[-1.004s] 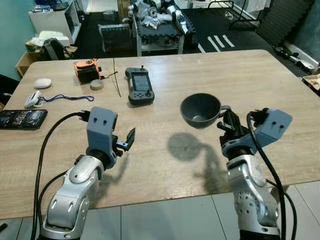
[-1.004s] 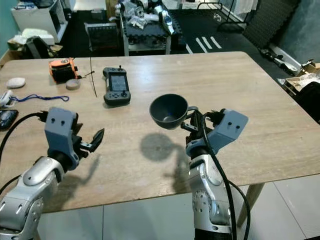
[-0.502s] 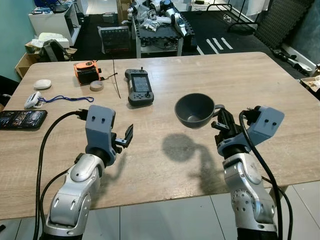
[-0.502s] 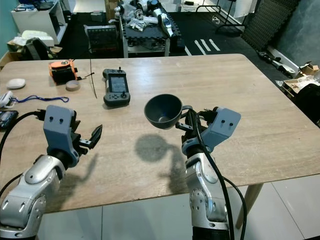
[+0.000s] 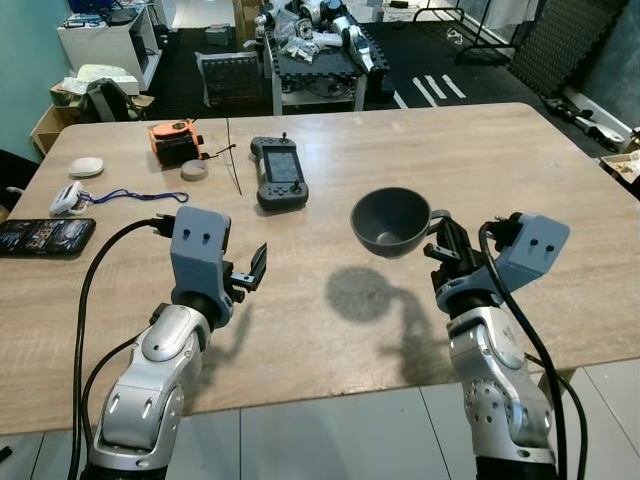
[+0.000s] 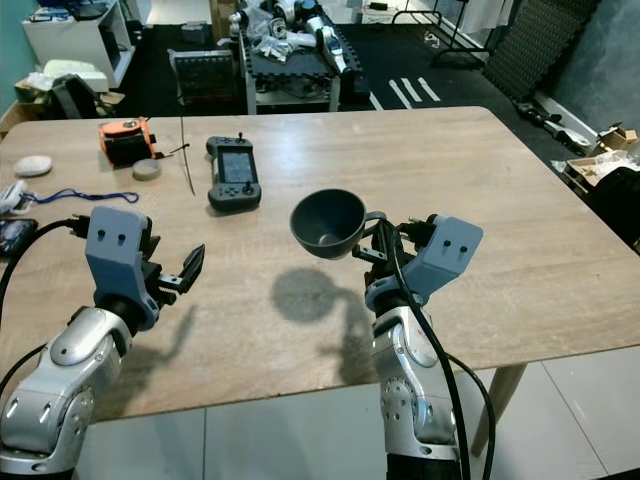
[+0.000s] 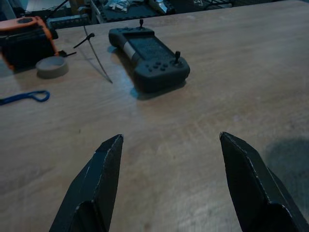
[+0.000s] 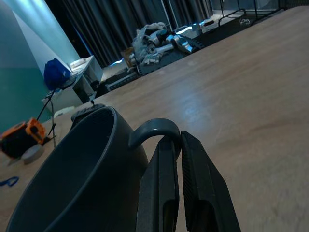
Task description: Setting the table
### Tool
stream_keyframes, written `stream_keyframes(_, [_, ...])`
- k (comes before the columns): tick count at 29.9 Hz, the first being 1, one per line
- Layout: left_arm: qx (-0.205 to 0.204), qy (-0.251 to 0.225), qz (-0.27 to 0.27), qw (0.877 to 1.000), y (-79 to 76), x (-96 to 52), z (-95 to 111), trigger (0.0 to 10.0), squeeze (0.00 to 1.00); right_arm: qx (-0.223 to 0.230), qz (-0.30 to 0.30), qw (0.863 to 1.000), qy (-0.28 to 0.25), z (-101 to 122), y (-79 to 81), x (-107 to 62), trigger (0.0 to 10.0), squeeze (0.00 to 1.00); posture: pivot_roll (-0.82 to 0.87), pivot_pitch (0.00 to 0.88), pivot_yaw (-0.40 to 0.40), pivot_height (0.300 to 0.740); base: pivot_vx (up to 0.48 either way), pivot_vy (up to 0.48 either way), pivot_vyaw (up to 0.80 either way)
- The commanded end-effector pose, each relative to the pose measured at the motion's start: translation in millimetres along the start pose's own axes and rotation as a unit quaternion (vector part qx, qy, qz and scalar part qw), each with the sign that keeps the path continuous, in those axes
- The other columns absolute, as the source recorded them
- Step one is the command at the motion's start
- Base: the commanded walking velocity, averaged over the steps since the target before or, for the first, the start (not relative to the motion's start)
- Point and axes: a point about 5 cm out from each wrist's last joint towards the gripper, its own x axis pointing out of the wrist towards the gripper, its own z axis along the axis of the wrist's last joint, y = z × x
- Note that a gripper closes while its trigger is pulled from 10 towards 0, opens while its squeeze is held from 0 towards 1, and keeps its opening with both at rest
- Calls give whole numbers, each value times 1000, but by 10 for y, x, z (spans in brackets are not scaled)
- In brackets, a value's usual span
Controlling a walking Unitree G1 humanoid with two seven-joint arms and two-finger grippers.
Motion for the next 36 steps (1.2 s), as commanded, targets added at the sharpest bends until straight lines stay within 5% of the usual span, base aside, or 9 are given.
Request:
stream_keyframes(1, [-2, 10, 3, 1000, 4, -23, -60, 10000, 0, -4, -4, 1000, 6, -37, -25, -27, 10000, 0, 90, 133, 60, 740, -292, 0, 0])
stream_keyframes(36, [-1, 7, -1, 1000, -3, 0, -46, 10000, 0, -5, -9, 1000, 9, -64, -33, -43, 10000, 0, 87, 140, 67, 740, -262, 0, 0])
